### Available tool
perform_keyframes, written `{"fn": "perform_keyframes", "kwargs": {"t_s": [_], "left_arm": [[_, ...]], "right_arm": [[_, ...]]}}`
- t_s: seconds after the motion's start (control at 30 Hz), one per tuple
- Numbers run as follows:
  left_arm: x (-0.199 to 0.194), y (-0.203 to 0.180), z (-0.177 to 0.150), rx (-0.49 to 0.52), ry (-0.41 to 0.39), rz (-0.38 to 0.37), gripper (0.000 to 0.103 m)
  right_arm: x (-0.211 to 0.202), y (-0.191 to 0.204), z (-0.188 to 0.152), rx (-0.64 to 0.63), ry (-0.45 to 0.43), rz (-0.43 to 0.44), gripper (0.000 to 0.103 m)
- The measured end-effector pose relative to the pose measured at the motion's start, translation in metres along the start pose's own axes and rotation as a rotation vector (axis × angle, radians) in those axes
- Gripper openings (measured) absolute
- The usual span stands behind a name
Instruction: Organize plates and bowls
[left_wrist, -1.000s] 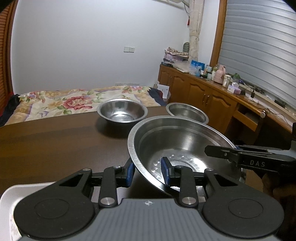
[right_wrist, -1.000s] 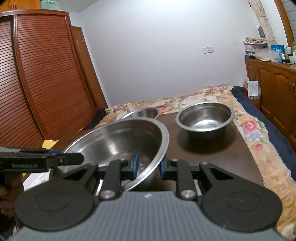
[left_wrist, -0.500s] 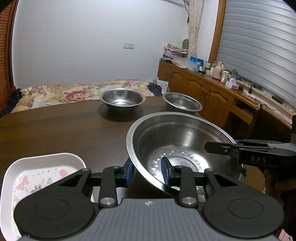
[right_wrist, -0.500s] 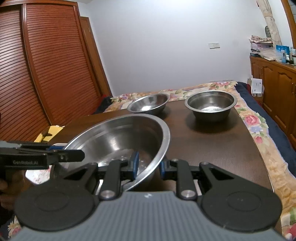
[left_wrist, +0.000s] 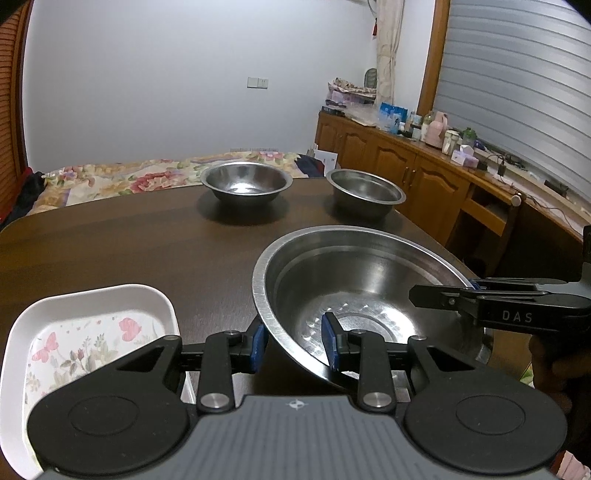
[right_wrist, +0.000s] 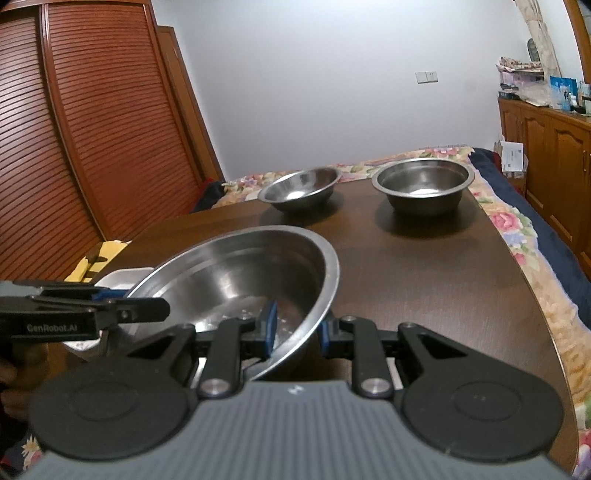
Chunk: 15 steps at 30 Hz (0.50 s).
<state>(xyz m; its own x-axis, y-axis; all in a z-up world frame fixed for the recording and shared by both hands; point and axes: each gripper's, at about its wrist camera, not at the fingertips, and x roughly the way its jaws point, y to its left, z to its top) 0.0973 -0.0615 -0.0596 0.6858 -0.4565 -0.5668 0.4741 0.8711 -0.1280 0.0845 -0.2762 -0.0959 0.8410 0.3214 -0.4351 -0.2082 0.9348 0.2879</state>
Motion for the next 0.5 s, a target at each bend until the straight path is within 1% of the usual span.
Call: {"fn": "perform_keyframes", "kwargs": {"t_s": [0.5], "left_arm": [[0.0038, 0.0004, -0.0028, -0.008, 0.014, 0.002, 0.033]], "right_arm": [[0.0029, 0.0002, -0.0033, -0.008, 0.023, 0.002, 0.025]]}}
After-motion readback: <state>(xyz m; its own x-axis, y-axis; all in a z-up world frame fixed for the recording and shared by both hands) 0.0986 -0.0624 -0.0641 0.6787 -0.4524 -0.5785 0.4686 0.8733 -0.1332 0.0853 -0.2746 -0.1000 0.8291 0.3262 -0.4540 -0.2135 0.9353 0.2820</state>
